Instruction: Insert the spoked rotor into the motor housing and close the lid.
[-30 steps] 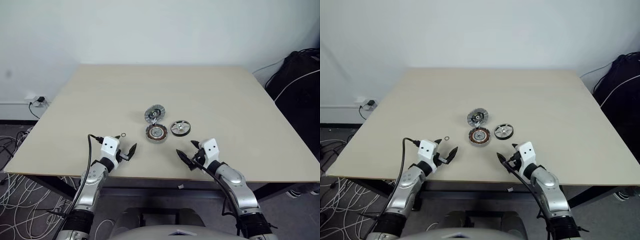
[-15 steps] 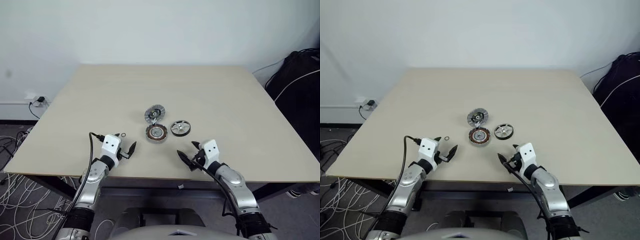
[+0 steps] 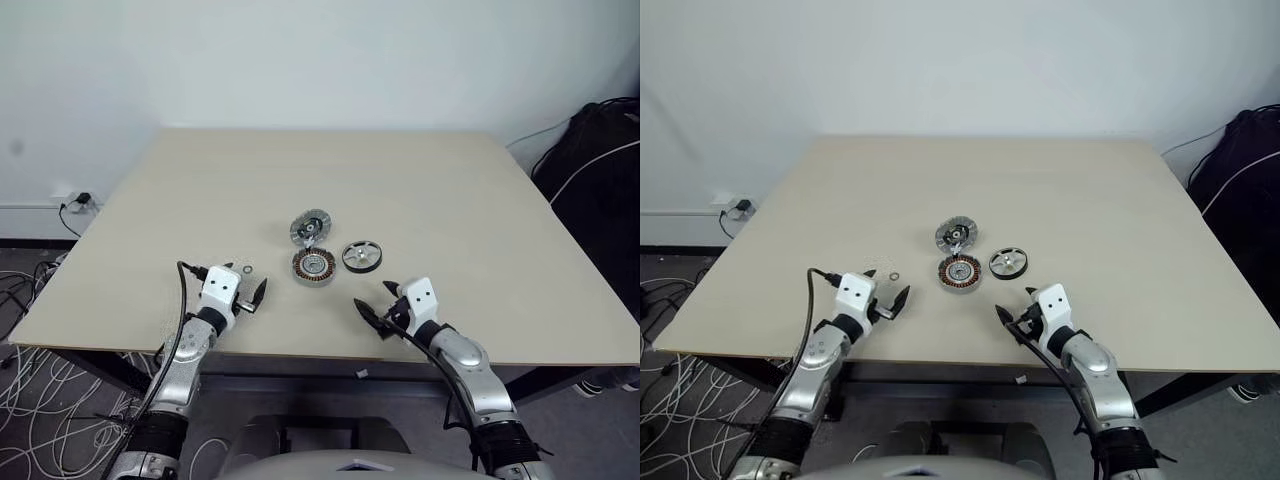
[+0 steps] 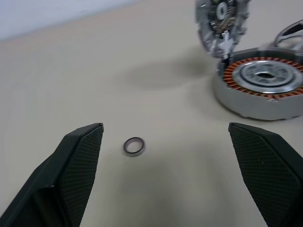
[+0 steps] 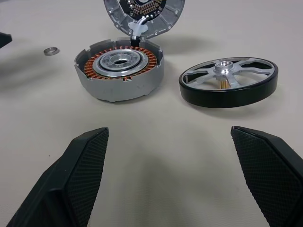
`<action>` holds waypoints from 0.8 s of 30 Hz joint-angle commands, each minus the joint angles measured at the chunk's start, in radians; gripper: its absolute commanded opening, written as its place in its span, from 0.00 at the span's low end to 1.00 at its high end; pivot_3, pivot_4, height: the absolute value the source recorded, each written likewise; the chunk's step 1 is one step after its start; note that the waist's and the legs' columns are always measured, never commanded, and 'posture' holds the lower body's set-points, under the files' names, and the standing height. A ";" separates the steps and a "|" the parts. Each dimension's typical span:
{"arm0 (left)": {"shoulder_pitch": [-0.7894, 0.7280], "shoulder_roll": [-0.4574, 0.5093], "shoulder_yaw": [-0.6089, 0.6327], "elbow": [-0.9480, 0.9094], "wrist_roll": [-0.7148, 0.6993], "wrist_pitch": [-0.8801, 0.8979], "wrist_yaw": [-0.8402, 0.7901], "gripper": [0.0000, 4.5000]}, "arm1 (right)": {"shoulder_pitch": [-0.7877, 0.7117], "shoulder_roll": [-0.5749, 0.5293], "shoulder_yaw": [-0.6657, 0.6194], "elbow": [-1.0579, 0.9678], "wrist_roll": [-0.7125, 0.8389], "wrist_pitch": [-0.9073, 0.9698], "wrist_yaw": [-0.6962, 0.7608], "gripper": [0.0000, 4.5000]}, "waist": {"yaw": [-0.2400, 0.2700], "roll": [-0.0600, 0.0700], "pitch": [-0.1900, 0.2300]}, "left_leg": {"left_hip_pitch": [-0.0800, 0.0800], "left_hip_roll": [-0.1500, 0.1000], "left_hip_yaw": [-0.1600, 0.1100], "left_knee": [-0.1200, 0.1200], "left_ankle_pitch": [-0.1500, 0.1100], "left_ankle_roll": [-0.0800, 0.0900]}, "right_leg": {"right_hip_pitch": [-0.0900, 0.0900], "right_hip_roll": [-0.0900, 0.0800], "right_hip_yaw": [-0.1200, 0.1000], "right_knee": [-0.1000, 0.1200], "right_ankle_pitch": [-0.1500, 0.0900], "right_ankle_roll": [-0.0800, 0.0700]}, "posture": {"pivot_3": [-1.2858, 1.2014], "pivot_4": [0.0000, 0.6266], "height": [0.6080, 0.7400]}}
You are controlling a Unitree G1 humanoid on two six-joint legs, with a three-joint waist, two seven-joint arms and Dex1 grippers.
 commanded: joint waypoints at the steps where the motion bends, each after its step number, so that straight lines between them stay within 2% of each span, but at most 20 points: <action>1: -0.056 -0.002 0.035 0.009 -0.023 0.061 0.022 1.00 | -0.017 0.006 -0.009 -0.017 0.004 -0.018 -0.003 0.99 | 0.000 0.000 0.000 | 0.000 0.000 0.000 0.000 0.000 0.000 | 0.000 0.000 0.000 0.000 0.000 0.000 | 0.52 0.00 1.00; 13: -0.179 -0.034 0.047 0.102 -0.059 0.231 0.022 1.00 | 0.004 0.012 -0.009 -0.073 0.008 0.009 -0.024 0.99 | -0.001 0.000 0.000 | 0.000 0.000 0.000 0.000 0.000 0.000 | 0.000 0.000 0.000 0.000 0.003 0.005 | 0.52 0.00 1.00; 24: -0.259 -0.030 0.032 0.198 -0.022 0.256 0.061 1.00 | 0.029 0.011 -0.015 -0.110 0.010 0.022 -0.039 0.99 | -0.001 0.000 0.000 | 0.000 0.000 -0.001 0.000 0.000 0.000 | 0.000 0.001 0.000 0.000 0.003 0.006 | 0.52 0.00 1.00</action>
